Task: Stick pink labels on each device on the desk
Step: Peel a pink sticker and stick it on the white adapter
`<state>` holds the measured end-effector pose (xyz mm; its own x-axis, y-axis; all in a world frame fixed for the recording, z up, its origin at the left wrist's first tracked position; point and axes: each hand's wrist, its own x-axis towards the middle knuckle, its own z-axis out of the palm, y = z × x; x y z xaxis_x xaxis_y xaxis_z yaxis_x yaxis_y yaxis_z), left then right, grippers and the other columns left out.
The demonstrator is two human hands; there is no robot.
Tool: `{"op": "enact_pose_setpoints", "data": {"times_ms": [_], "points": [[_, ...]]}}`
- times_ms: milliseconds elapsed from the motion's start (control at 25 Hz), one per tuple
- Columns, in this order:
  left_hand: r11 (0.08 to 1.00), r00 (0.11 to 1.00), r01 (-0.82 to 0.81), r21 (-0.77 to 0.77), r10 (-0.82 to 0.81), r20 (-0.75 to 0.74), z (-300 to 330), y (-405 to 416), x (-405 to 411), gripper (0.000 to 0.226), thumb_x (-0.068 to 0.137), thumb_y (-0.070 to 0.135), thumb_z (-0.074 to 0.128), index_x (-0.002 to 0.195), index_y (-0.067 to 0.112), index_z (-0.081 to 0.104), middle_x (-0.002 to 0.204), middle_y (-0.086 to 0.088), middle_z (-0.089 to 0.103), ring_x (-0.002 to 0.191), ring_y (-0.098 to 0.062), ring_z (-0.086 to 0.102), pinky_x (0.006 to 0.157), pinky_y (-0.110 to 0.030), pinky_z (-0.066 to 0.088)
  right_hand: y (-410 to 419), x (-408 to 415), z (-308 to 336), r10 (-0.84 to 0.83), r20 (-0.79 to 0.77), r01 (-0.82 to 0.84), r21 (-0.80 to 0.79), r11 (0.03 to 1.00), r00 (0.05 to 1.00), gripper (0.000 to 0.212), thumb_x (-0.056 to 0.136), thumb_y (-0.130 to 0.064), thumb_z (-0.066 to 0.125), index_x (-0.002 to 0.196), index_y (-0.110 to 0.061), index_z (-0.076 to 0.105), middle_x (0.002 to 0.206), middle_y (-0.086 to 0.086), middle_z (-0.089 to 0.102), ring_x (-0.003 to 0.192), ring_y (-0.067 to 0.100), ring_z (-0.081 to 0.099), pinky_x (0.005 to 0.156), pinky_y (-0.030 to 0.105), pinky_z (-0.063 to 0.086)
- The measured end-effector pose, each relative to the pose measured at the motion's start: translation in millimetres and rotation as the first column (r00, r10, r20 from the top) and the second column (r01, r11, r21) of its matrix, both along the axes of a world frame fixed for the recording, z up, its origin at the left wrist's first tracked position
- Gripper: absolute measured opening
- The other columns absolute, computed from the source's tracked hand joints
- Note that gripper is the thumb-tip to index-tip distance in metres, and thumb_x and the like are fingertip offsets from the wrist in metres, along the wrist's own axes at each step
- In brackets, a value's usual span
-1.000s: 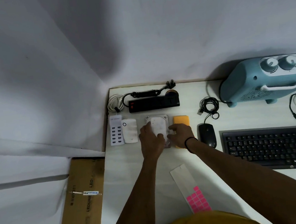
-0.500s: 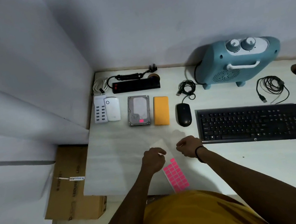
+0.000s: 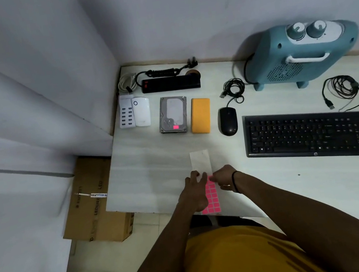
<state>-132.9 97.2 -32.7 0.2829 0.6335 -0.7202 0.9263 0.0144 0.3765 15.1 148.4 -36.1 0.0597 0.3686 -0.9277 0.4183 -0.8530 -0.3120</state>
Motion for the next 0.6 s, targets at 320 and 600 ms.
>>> {"op": "enact_pose_setpoints", "data": {"times_ms": [320, 600], "points": [[0.998, 0.997, -0.053, -0.021, 0.054, 0.047, 0.6, -1.9, 0.0, 0.078, 0.092, 0.014, 0.065, 0.157, 0.02, 0.023, 0.156, -0.016, 0.02, 0.136, -0.039, 0.031, 0.106, -0.044, 0.043, -7.8, -7.4, -1.9, 0.205, 0.161, -0.235, 0.192, 0.953, 0.965, 0.012, 0.082, -0.02, 0.076, 0.084, -0.017, 0.065, 0.097, 0.007, 0.072, 0.096, 0.026, 0.07, 0.089, 0.038, 0.058], [0.476, 0.413, -0.832, -0.284, 0.874, 0.256, 7.9, 5.8, -12.2, 0.075, 0.087, 0.025, 0.077, 0.15, 0.023, 0.036, 0.144, -0.008, 0.048, 0.124, -0.03, 0.057, 0.097, -0.043, 0.055, -7.2, 4.3, 13.6, -0.117, -0.136, 0.146, 0.229, 0.962, 0.984, 0.028, 0.081, 0.002, 0.075, 0.092, -0.01, 0.052, 0.098, 0.023, 0.072, 0.083, 0.03, 0.072, 0.071, 0.038, 0.063]]}}
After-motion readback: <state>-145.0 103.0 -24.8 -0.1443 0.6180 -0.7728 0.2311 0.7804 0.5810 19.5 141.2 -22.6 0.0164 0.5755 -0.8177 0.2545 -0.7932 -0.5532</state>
